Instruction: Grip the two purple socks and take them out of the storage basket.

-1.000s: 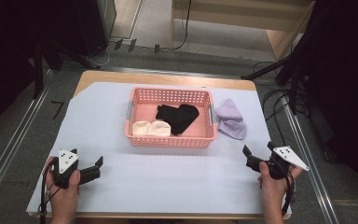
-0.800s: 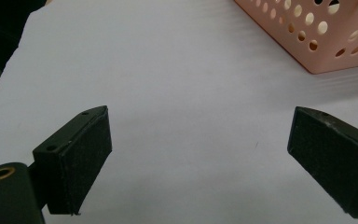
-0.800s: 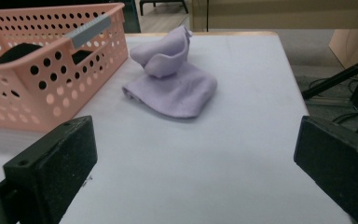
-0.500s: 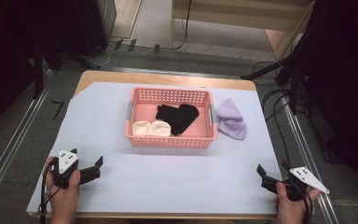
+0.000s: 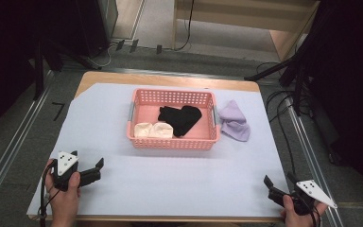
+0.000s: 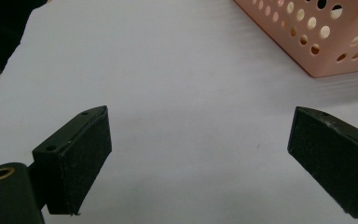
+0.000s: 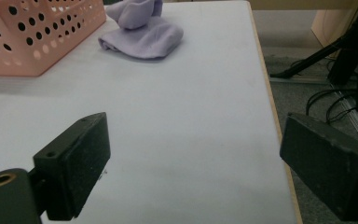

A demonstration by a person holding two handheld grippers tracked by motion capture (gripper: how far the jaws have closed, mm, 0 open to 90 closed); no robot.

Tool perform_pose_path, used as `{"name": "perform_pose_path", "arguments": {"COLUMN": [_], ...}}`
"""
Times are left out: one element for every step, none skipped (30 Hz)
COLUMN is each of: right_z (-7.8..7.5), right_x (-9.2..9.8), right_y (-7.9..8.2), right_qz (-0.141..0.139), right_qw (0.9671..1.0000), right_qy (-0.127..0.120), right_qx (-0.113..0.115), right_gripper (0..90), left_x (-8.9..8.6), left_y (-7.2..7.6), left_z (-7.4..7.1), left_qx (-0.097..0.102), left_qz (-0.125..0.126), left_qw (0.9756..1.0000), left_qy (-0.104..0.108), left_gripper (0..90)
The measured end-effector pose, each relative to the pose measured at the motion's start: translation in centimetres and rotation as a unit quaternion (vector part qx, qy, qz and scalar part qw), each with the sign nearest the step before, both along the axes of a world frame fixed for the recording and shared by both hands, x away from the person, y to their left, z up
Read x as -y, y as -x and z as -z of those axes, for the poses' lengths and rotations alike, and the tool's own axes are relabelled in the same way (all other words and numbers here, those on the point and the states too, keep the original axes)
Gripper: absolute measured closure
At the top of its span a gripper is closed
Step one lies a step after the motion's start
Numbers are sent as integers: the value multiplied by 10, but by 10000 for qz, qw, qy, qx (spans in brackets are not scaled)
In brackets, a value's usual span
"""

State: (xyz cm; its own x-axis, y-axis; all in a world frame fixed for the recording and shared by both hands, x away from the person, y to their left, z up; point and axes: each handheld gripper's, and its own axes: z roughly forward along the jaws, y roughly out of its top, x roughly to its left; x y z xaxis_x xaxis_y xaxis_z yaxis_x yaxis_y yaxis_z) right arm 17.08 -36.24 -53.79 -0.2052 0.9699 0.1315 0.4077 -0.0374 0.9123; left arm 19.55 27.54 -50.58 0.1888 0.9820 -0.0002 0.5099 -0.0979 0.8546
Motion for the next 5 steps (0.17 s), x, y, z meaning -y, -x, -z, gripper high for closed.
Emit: {"name": "perform_pose_path", "arguments": {"right_z": [1, 1, 2, 2, 3], "right_x": [0, 1, 2, 2, 2], "right_y": [0, 0, 0, -1, -2], "right_qz": [-37, -52, -87, -92, -136], "right_qw": [10000, 10000, 9999, 9999, 9998], "right_qy": [-42, -62, -95, -109, -98], "right_qx": [-43, -43, -46, -73, -109], "right_gripper": [88, 89, 88, 88, 88], "left_x": [0, 0, 0, 0, 0], "left_y": [0, 0, 0, 0, 0], "left_z": [0, 0, 0, 0, 0], "left_qx": [9, 5, 8, 6, 2], "left_qz": [-14, -18, -24, -15, -15], "left_qw": [10000, 10000, 10000, 10000, 10000], "left_qy": [9, 8, 17, 5, -4], "left_gripper": [66, 65, 66, 66, 65]}}
